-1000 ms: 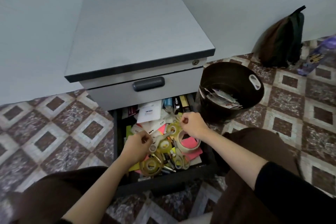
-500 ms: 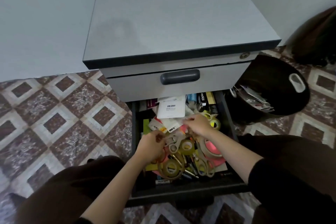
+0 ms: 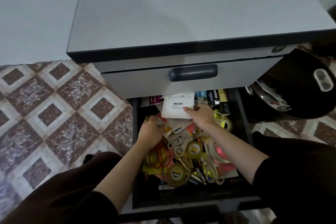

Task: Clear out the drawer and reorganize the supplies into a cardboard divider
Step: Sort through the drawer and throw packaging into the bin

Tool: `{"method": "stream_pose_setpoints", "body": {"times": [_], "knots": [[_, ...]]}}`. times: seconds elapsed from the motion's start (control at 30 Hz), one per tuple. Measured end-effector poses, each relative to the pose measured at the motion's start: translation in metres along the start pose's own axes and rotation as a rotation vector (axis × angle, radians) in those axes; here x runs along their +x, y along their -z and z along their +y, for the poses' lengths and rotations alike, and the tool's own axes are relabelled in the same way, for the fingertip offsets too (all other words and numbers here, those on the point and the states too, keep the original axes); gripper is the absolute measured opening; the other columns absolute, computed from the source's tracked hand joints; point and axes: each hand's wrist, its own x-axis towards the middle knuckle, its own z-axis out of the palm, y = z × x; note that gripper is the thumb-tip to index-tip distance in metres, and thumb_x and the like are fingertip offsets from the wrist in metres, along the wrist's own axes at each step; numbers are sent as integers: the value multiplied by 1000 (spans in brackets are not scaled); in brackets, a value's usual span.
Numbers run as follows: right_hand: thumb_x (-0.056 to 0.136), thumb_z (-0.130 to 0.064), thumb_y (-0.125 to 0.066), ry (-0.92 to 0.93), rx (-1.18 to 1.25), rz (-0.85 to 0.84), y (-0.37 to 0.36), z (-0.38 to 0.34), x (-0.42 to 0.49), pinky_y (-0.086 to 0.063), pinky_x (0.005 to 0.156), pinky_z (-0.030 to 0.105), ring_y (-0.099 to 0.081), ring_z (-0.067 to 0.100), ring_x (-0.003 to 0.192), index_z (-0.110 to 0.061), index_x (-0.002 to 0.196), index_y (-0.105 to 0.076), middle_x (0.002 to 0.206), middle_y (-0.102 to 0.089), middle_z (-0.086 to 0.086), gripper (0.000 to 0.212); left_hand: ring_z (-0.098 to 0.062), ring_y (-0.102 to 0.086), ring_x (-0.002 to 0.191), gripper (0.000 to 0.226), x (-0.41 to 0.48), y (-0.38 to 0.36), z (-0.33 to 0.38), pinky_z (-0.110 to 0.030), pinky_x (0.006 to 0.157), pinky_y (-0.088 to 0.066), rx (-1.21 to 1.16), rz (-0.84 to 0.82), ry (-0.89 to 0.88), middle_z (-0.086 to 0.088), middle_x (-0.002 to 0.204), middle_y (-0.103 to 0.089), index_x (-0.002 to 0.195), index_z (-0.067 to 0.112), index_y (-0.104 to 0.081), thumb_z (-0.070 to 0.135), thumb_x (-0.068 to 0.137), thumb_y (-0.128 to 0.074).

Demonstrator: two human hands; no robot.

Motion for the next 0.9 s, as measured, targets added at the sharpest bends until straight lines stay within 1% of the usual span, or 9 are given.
{"method": "stream_pose_setpoints", "body": {"times": [0.07,0.17,0.27,0.4,0.47,0.57,0.67,0.77,0.9], "knots": [[84,-44,-64,13,-25,-20,1,-2,0,-46,64,23,-62,21,94,-6,109,-63,108,-66,7,45,-31,-47,119,46,7,0,2,-30,90,-39,-45,7,39,-17,134,-46,136,2,-39,23,96,-45],[83,-41,-67,5,13,-57,0,-1,2,-52,76,30,-64,23,96,-6,106,-65,110,-67,8,42,-30,-50,118,55,15,0,8,-30,89,-41,-160,-4,119,-16,131,-51,141,2,-31,33,97,-45],[81,-37,-70,-8,56,-74,0,1,4,-54,83,36,-65,24,96,-5,105,-65,110,-67,10,40,-28,-55,109,56,22,-1,13,-28,81,-42,-193,5,178,-13,121,-58,137,3,-38,40,95,-45],[81,-31,-72,-12,51,-100,1,1,3,-53,84,37,-63,25,100,-4,106,-62,114,-65,10,38,-23,-59,97,66,31,-3,9,-29,72,-45,-338,61,257,-11,116,-60,132,4,-42,44,85,-62],[81,-28,-72,-3,39,-110,3,1,2,-53,82,35,-63,25,101,-3,108,-61,116,-65,11,38,-24,-60,98,73,32,-5,9,-28,70,-45,-431,99,311,-11,117,-59,131,3,-40,41,78,-71],[82,-26,-71,8,63,-121,5,2,3,-50,76,28,-62,23,103,-3,109,-62,118,-64,10,36,-24,-63,87,69,35,-9,9,-31,68,-52,-639,108,437,-11,102,-64,116,0,-51,40,67,-80],[82,-25,-72,4,94,-135,6,2,3,-53,76,31,-63,23,100,-4,105,-64,116,-65,10,32,-30,-65,87,60,33,-10,12,-41,81,-55,-754,27,477,-14,94,-66,106,0,-57,39,67,-81],[80,-27,-73,-11,110,-168,5,4,-1,-57,71,39,-66,25,90,-6,102,-64,111,-66,10,32,-29,-64,81,53,29,-10,14,-40,82,-54,-814,-24,470,-13,91,-66,109,0,-57,33,73,-77],[80,-28,-73,-21,60,-218,10,5,-10,-56,65,29,-63,20,90,-5,109,-62,112,-64,7,38,-27,-62,78,57,20,-12,11,-36,73,-53,-840,-43,481,-14,94,-66,115,-2,-56,32,74,-76]]}}
